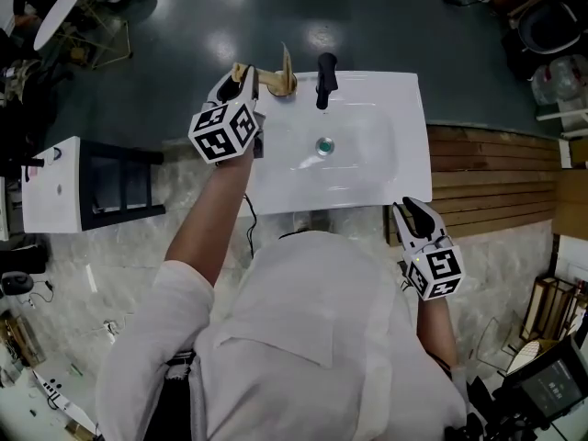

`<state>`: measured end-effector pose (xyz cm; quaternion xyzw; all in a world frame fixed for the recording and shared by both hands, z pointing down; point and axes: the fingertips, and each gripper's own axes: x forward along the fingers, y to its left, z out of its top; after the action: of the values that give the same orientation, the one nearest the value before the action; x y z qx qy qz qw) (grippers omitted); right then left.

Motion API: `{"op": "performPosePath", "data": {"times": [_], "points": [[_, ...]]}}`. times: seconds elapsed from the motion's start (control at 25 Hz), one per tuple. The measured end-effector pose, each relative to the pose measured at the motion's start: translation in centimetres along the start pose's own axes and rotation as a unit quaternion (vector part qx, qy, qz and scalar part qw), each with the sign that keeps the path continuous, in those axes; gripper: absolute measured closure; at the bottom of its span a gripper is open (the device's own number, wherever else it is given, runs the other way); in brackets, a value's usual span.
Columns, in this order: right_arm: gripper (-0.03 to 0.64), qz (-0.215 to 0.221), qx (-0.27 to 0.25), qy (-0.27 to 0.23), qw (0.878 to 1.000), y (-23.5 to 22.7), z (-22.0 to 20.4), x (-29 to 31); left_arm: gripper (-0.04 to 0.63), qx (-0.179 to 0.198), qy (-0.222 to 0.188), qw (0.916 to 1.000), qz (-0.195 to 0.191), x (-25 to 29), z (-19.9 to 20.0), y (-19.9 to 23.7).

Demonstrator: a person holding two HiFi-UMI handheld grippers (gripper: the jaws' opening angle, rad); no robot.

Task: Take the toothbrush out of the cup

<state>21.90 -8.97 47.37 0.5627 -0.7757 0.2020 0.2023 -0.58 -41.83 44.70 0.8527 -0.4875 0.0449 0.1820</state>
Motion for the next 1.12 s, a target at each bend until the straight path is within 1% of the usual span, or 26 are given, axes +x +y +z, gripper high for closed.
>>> {"op": "performPosePath", "data": {"times": [0.24,0.44,0.6,0.8,0.96,1.12], "points": [[0.542,0.016,-0.008,-0.006,1.000,-0.2,-0.7,-1.2,0.517,0.044,-0.038,0.9982,0.014,-2.9,2.6,-1.4],[0.543,0.029,-0.017,-0.014,0.999,-0.6,-1.1,-2.3,0.517,0.061,-0.054,0.9965,0.019,-5.8,3.9,-2.7],[0.543,0.045,-0.028,-0.021,0.998,-0.6,-1.1,-3.0,0.518,0.067,-0.051,0.9963,0.017,-8.5,4.1,-4.1],[0.543,0.072,-0.040,-0.026,0.996,-0.4,-1.5,-3.8,0.518,0.084,-0.044,0.9953,0.017,-12.1,3.6,-6.4],[0.543,0.096,-0.051,-0.027,0.994,0.1,-2.3,-4.7,0.518,0.087,-0.036,0.9955,0.010,-14.9,2.5,-8.6],[0.543,0.115,-0.057,-0.027,0.991,0.6,-3.6,-6.0,0.518,0.098,-0.028,0.9948,0.005,-18.0,0.8,-11.0]]}}
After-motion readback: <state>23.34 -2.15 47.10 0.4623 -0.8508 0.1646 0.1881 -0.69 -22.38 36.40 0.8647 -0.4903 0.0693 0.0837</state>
